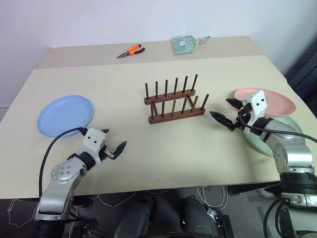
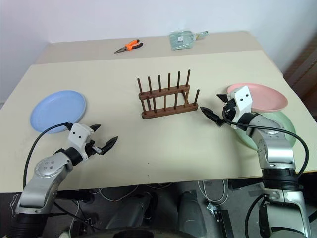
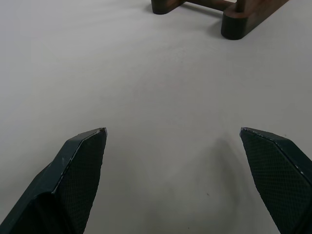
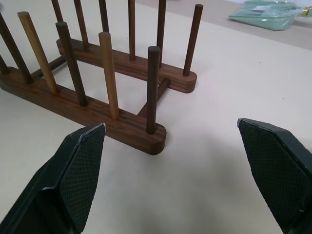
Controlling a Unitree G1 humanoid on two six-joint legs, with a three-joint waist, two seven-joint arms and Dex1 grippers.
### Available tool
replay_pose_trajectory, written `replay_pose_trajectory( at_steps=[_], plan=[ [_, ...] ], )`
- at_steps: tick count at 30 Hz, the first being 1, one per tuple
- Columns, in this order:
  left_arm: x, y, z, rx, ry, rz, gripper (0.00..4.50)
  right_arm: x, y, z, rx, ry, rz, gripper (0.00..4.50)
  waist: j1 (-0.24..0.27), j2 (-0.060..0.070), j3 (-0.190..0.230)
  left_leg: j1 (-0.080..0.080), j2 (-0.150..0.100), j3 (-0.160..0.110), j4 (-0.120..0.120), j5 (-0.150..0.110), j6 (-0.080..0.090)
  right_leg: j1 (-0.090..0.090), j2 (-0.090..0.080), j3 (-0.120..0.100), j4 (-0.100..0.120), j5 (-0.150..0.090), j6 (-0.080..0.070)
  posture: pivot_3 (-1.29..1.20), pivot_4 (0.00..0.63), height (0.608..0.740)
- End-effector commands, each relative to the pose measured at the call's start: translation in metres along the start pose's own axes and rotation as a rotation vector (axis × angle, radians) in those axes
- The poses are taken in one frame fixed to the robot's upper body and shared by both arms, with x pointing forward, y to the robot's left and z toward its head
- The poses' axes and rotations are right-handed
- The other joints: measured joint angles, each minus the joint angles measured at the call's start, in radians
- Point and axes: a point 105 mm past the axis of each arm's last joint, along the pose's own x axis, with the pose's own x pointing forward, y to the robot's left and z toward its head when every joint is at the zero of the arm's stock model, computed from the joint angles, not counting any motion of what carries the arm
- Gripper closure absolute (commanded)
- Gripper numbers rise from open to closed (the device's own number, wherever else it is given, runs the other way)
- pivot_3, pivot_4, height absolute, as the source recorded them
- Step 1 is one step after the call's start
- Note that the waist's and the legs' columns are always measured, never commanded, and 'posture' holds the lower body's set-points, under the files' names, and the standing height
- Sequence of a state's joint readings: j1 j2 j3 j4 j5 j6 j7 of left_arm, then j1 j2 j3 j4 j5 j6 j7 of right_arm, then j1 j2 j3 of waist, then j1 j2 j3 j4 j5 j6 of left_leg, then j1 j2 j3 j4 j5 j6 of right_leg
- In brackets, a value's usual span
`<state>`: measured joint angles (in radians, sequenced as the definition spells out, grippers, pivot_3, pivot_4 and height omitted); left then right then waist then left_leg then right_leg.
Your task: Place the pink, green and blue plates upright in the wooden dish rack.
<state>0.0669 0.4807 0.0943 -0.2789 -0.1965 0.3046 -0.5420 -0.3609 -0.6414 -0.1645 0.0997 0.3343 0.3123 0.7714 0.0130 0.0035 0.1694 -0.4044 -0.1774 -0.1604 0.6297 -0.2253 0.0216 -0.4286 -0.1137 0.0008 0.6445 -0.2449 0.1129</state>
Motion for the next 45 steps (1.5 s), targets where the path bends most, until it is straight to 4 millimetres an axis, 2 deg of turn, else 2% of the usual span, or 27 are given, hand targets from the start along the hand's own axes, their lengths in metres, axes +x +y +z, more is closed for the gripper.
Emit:
replay_pose_trajectory(
  at_steps=[1, 9, 16, 20, 24, 26, 33, 36, 41, 42, 45],
  plan=[
    [-0.001, 0.002, 0.011, 0.028, -0.032, 0.008, 0.0, 0.005, 0.002, 0.013, -0.049, -0.05, 0.0, 0.05, 0.0, 0.0, 0.0, 0.0, 0.0, 0.0, 0.0, 0.0, 0.0, 0.0, 0.0, 0.0, 0.0, 0.0, 0.0, 0.0, 0.15, 0.74],
    [0.006, -0.005, 0.013, 0.009, -0.043, -0.044, 0.0, 0.009, 0.011, 0.004, -0.077, 0.003, 0.053, 0.05, 0.0, 0.0, 0.0, 0.0, 0.0, 0.0, 0.0, 0.0, 0.0, 0.0, 0.0, 0.0, 0.0, 0.0, 0.0, 0.0, 0.15, 0.74],
    [0.031, -0.016, 0.022, 0.03, -0.046, -0.197, 0.0, 0.0, 0.026, 0.0, -0.105, 0.031, 0.059, 0.05, 0.003, 0.0, 0.0, -0.001, 0.0, 0.0, 0.0, 0.0, 0.0, 0.0, 0.0, 0.0, 0.0, 0.0, 0.0, 0.0, 0.15, 0.74],
    [0.059, -0.025, 0.03, 0.032, -0.067, -0.323, 0.0, -0.005, 0.033, -0.002, -0.115, 0.034, 0.037, 0.05, 0.001, 0.0, 0.0, -0.001, 0.0, -0.001, 0.001, 0.0, 0.0, 0.0, 0.0, -0.001, 0.0, 0.0, 0.0, 0.0, 0.15, 0.74],
    [0.102, -0.035, 0.029, 0.053, -0.021, -0.45, 0.0, -0.015, 0.035, -0.002, -0.112, 0.025, -0.021, 0.05, 0.006, -0.001, 0.0, -0.001, 0.0, -0.001, 0.002, 0.0, 0.0, 0.0, 0.0, -0.001, 0.0, 0.0, 0.0, 0.0, 0.15, 0.74],
    [0.113, -0.041, 0.034, 0.025, -0.027, -0.507, 0.0, -0.019, 0.037, -0.002, -0.108, 0.024, -0.04, 0.05, 0.003, -0.002, 0.001, -0.002, 0.0, -0.001, 0.002, 0.0, 0.0, 0.0, 0.0, -0.001, -0.001, 0.0, 0.0, 0.0, 0.15, 0.74],
    [0.135, -0.059, 0.028, 0.063, 0.017, -0.613, 0.0, -0.034, 0.042, -0.005, -0.103, 0.036, -0.099, 0.05, 0.002, -0.002, 0.0, -0.002, -0.001, -0.001, 0.002, 0.0, 0.0, 0.0, 0.0, -0.001, -0.001, 0.0, 0.001, 0.0, 0.15, 0.74],
    [0.138, -0.061, 0.028, 0.079, 0.015, -0.623, 0.9, -0.036, 0.043, -0.007, -0.102, 0.038, -0.108, 0.0, 0.002, -0.002, 0.0, -0.002, -0.001, -0.001, 0.003, 0.0, 0.001, 0.001, 0.0, -0.001, -0.001, 0.0, 0.001, 0.0, 0.15, 0.74],
    [0.134, -0.061, 0.023, 0.136, 0.018, -0.644, 3.39, -0.037, 0.042, -0.009, -0.105, 0.045, -0.112, 0.0, 0.001, -0.002, 0.0, -0.002, -0.001, -0.001, 0.003, 0.0, 0.001, 0.001, 0.0, -0.001, -0.001, 0.0, 0.002, 0.0, 0.15, 0.74],
    [0.131, -0.062, 0.022, 0.149, 0.014, -0.657, 3.7, -0.038, 0.042, -0.009, -0.106, 0.048, -0.111, 0.0, 0.001, -0.002, 0.0, -0.002, -0.001, -0.001, 0.003, 0.0, 0.001, 0.001, 0.0, -0.001, -0.001, 0.0, 0.002, 0.0, 0.15, 0.74],
    [0.123, -0.062, 0.024, 0.159, -0.02, -0.681, 3.72, -0.04, 0.039, -0.012, -0.115, 0.067, -0.107, 0.0, -0.002, -0.002, 0.0, -0.001, -0.001, -0.001, 0.003, 0.0, 0.001, 0.001, 0.0, -0.001, -0.001, 0.0, 0.002, 0.0, 0.15, 0.74]
  ],
)
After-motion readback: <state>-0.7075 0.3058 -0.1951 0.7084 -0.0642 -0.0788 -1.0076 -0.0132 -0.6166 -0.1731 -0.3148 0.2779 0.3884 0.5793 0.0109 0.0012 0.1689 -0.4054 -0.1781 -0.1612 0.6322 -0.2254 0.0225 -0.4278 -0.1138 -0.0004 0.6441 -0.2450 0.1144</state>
